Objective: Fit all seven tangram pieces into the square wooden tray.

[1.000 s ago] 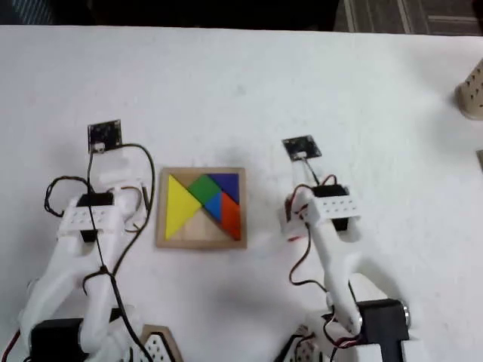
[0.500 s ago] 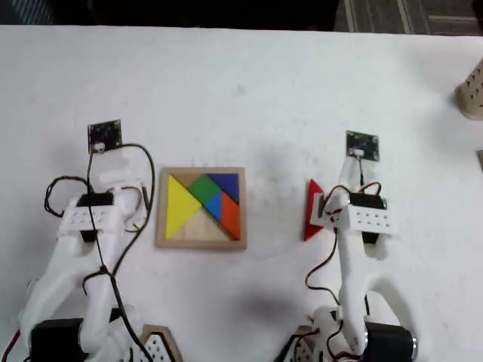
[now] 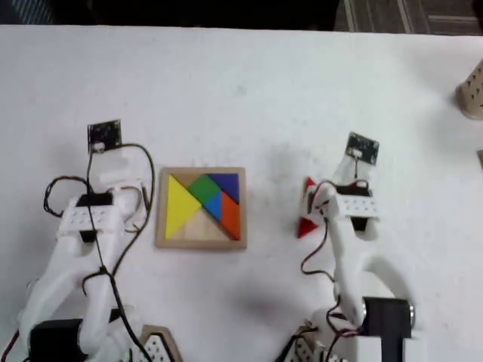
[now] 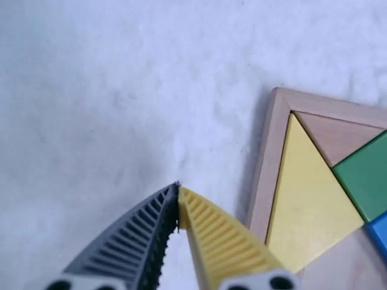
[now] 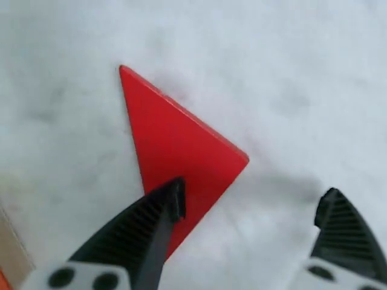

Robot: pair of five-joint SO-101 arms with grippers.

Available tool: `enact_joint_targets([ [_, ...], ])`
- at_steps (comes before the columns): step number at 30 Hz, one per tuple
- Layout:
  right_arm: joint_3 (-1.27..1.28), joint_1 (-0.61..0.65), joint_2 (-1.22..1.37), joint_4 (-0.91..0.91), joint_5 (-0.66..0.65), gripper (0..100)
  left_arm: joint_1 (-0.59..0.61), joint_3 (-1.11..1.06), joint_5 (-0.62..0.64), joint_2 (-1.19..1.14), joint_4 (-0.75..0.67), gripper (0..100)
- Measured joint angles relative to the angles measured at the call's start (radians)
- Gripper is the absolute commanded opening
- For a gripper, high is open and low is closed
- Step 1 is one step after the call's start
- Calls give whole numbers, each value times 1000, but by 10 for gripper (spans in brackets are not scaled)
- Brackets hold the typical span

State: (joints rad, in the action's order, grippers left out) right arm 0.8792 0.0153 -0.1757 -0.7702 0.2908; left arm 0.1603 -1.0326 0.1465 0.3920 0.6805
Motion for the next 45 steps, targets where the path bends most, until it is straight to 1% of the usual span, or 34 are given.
enact_joint_targets([
  [5, -86, 18, 109, -20, 3, 351, 0, 0, 0, 0, 0, 24],
  [11, -209, 72, 198, -138, 3, 353, 0, 0, 0, 0, 0, 24],
  [15, -227, 92, 196, -170, -14, 353, 0, 0, 0, 0, 0, 24],
  [20, -190, 107, 109, -184, -17, 353, 0, 0, 0, 0, 0, 24],
  [25, -164, 120, 28, -184, -17, 353, 0, 0, 0, 0, 0, 24],
  [30, -164, 150, 15, -184, -17, 352, 0, 0, 0, 0, 0, 24],
  [34, -164, 149, 89, -140, -14, 352, 0, 0, 0, 0, 0, 24],
  [38, -167, 124, 138, -78, 20, 351, 0, 0, 0, 0, 0, 24],
  [43, -178, 129, 184, -71, 23, 351, 0, 0, 0, 0, 0, 24],
  [45, -180, 150, 184, -71, 23, 351, 0, 0, 0, 0, 0, 24],
])
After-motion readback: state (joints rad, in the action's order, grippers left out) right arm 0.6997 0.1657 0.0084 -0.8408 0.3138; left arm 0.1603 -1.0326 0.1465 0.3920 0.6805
